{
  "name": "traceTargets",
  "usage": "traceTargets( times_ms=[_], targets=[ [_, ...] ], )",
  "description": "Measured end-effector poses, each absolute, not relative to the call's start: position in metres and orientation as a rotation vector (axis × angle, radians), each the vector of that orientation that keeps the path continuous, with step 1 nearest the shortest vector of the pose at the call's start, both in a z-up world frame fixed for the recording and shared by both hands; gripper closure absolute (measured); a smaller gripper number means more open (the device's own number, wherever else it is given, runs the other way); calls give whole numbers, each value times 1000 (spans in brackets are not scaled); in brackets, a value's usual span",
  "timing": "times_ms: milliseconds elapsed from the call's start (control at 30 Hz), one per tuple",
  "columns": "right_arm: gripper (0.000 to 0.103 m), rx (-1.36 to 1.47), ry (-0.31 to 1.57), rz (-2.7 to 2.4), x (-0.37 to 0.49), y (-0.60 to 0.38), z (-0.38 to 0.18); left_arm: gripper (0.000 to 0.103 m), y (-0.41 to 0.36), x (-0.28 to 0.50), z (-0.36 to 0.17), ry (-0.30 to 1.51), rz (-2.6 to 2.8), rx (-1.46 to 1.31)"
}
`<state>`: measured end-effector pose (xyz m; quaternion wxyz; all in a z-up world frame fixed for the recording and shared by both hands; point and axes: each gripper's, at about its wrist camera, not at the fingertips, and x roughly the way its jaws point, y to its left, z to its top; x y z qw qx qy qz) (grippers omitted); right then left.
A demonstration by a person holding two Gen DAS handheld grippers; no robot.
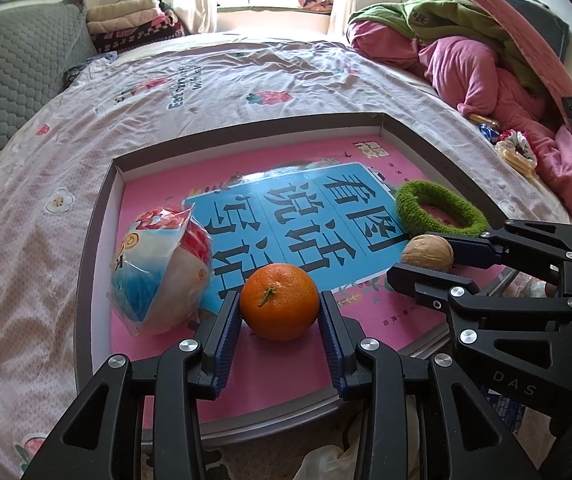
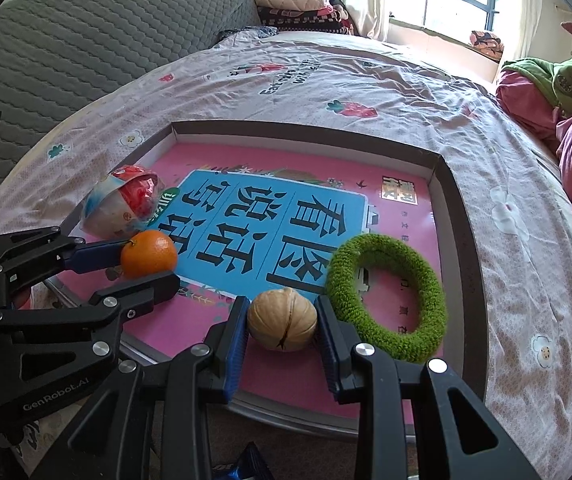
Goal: Organize objects
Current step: 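Lower the orange onto the book and open the left tool while the right tool lowers the walnut ball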
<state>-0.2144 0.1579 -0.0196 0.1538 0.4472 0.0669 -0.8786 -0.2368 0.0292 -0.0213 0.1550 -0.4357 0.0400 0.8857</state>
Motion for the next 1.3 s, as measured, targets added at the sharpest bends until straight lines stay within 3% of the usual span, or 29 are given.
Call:
traceTargets(
  times_ms=[700, 800, 1300],
  targets=[
    [70, 1272, 199, -2522, -211, 157, -17, 59, 28, -230, -17, 144, 2547, -1248],
    [70, 1269, 213, -2527, -211, 157, -16, 50, 28, -229, -16, 140, 2552, -1240],
    [70, 1249, 211, -2527, -204, 157, -10, 49, 26, -224, -13, 148, 2573, -1218]
  ],
)
